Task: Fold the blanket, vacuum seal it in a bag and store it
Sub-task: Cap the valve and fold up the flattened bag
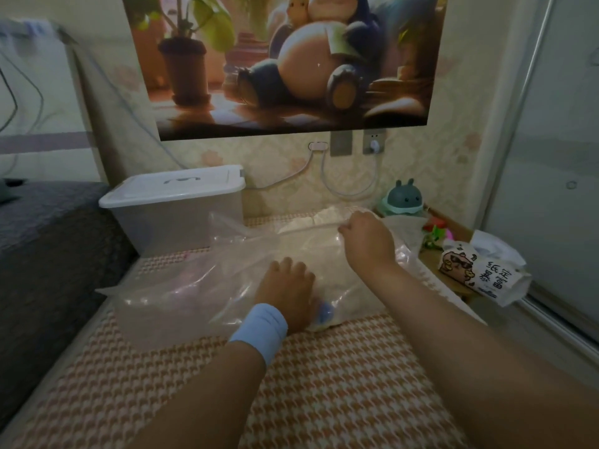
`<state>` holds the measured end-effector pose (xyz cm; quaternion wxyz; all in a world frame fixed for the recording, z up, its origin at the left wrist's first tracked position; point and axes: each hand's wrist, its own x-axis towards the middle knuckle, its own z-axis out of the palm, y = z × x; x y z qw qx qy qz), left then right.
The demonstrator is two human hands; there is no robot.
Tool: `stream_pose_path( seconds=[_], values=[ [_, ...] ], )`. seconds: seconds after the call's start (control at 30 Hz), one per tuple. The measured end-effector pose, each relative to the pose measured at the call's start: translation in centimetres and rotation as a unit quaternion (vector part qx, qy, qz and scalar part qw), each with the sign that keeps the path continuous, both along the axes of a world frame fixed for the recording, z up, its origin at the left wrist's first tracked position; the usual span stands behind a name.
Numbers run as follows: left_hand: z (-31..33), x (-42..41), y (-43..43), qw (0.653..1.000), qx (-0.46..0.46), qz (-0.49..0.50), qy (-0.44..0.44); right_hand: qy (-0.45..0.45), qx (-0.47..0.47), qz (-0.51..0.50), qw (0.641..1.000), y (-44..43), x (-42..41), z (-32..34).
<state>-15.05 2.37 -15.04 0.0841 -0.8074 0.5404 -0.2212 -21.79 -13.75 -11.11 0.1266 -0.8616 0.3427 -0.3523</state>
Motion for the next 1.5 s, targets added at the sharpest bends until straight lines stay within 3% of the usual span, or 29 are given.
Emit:
stream_pose_path(
  seconds=[0.07, 0.17, 0.23, 0.37, 0.43, 0.53, 0.63, 0.67, 0.8, 0.9, 0.97, 1.07, 1.13, 1.2, 1.27, 1.37, 1.43, 1.5],
  values=[
    [-0.6, 1.1, -0.3, 0.987, -0.002, 0.148, 0.057, 0.022, 0.0, 0.013, 1.0, -0.3, 0.6, -0.8],
    [-2.0, 3.2, -1.5, 0.962, 0.045, 0.2, 0.182, 0.096, 0.044, 0.071, 0.992, -0.5, 0.7, -2.4],
    [-2.7, 4.4, -2.3, 0.943, 0.085, 0.194, 0.257, 0.16, 0.025, 0.089, 0.983, -0.4, 0.6, -3.6],
    [-3.2, 5.9, -3.6, 0.943, 0.08, 0.12, 0.299, 0.239, -0.165, 0.106, 0.951, -0.2, 0.9, -5.0],
    [-3.2, 6.5, -3.9, 0.945, 0.061, 0.083, 0.31, 0.281, -0.135, 0.132, 0.941, -0.3, 1.1, -5.8],
    [-3.2, 7.0, -3.3, 0.958, 0.004, 0.067, 0.279, 0.361, -0.044, 0.145, 0.92, -1.2, 1.4, -7.7],
    [-1.7, 6.6, -2.1, 0.991, -0.071, 0.046, 0.105, 0.351, -0.009, 0.175, 0.92, -2.2, 1.8, -8.2],
    [-1.1, 6.4, -1.9, 0.993, -0.066, 0.051, 0.084, 0.35, -0.01, 0.178, 0.92, -2.7, 1.7, -8.0],
    [-0.5, 7.7, 0.5, 0.959, 0.07, 0.181, 0.207, 0.371, -0.067, 0.148, 0.914, -1.8, 3.1, -7.4],
    [-0.4, 8.4, 2.5, 0.944, 0.063, 0.145, 0.289, 0.37, -0.175, 0.148, 0.9, 1.4, 4.0, -6.1],
    [0.0, 8.4, 3.3, 0.951, 0.026, 0.121, 0.284, 0.324, -0.222, 0.198, 0.898, 4.2, 4.6, -5.5],
    [0.5, 8.2, 4.8, 0.976, -0.05, 0.071, 0.199, 0.254, -0.155, 0.257, 0.92, 6.5, 4.6, -5.8],
    [1.0, 8.0, 6.6, 0.975, -0.126, 0.068, 0.169, 0.297, -0.126, 0.253, 0.912, 6.5, 3.9, -6.6],
    [1.5, 8.2, 8.7, 0.95, -0.228, 0.132, 0.168, 0.387, -0.126, 0.231, 0.884, 5.8, 3.2, -7.5],
    [2.0, 8.3, 10.8, 0.908, -0.299, 0.227, 0.183, 0.417, -0.118, 0.21, 0.876, 5.5, 3.0, -8.0],
    [2.0, 8.2, 12.9, 0.84, -0.31, 0.352, 0.272, 0.438, -0.107, 0.189, 0.872, 5.4, 2.8, -7.2],
    [1.6, 8.4, 13.4, 0.774, -0.336, 0.398, 0.361, 0.439, -0.091, 0.181, 0.875, 5.0, 1.8, -6.3],
    [1.9, 8.2, 13.6, 0.668, -0.39, 0.386, 0.503, 0.425, -0.076, 0.172, 0.886, 4.6, 0.9, -5.6]
  ],
)
